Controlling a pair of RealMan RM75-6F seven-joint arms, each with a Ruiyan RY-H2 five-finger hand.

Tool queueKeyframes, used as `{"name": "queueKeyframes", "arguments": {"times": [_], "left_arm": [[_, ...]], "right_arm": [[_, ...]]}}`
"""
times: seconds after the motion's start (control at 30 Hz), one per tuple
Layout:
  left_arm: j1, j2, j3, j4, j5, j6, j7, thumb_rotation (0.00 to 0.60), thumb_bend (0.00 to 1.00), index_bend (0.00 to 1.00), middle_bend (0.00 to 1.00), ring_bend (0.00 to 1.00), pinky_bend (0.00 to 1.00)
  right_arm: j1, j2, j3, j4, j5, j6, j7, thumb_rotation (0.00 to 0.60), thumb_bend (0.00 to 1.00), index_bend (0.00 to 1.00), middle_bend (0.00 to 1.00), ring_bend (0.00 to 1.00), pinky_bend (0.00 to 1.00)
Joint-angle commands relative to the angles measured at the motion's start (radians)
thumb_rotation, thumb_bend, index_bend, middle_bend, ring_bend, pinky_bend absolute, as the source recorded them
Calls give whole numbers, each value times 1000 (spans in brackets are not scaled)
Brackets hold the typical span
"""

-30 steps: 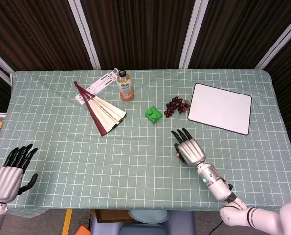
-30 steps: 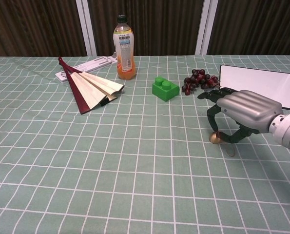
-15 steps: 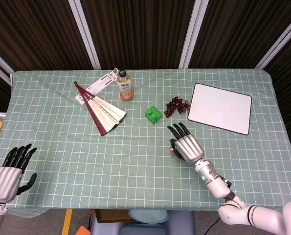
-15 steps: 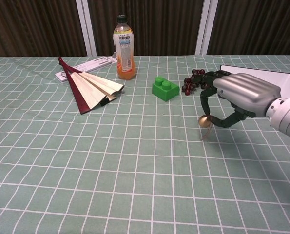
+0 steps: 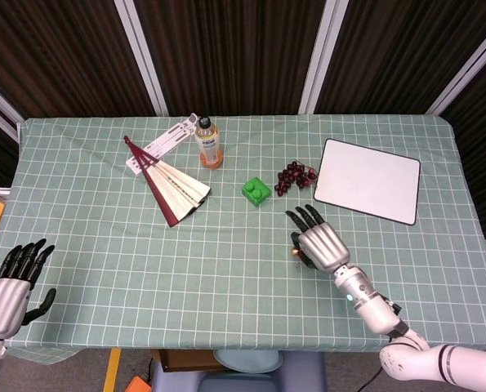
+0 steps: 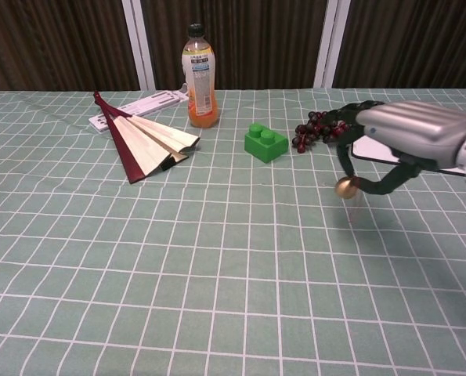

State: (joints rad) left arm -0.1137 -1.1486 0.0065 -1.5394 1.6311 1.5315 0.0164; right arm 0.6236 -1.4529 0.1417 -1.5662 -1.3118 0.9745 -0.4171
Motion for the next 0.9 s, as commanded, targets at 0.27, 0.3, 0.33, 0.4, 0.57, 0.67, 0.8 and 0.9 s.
{"name": "queueKeyframes", "arguments": {"times": [0.27,0.3,0.33,0.4,0.57,0.67,0.8,0.9], "left_arm": [[0,4,8,-1,5,-6,-9,600,419,21,0,0,79],[0,4,7,-2,6,-4,-6,600,419,21,0,0,80],[1,3,6,-4,8,0,-4,600,418,21,0,0,80],[1,1,6,-5,17,8,0,600,418,22,0,0,80],[-3,-3,11,3,20,-5,-1,600,419,22,0,0,80],[-5,-3,9,6,12,-11,-5,600,419,22,0,0,80],[-5,-3,9,4,16,-9,-4,600,419,22,0,0,80],[-6,-4,11,2,21,-8,-1,600,418,22,0,0,80]], "right_arm": [[-35,89,-63,-92,-47,52,-18,600,565,811,181,0,0],[-24,74,-51,-85,-44,46,-5,600,565,811,183,0,0],[-11,55,-38,-73,-41,37,7,600,566,811,183,0,0],[16,12,-16,-35,-19,12,11,600,566,811,183,0,0],[0,14,-53,-14,-26,32,-35,600,568,811,183,0,0],[-22,29,-74,-17,-44,54,-21,600,568,811,184,0,0],[-17,17,-73,12,-38,42,-8,600,568,811,183,0,0],[-11,-3,-77,38,-32,26,-6,600,568,803,183,0,0]]}}
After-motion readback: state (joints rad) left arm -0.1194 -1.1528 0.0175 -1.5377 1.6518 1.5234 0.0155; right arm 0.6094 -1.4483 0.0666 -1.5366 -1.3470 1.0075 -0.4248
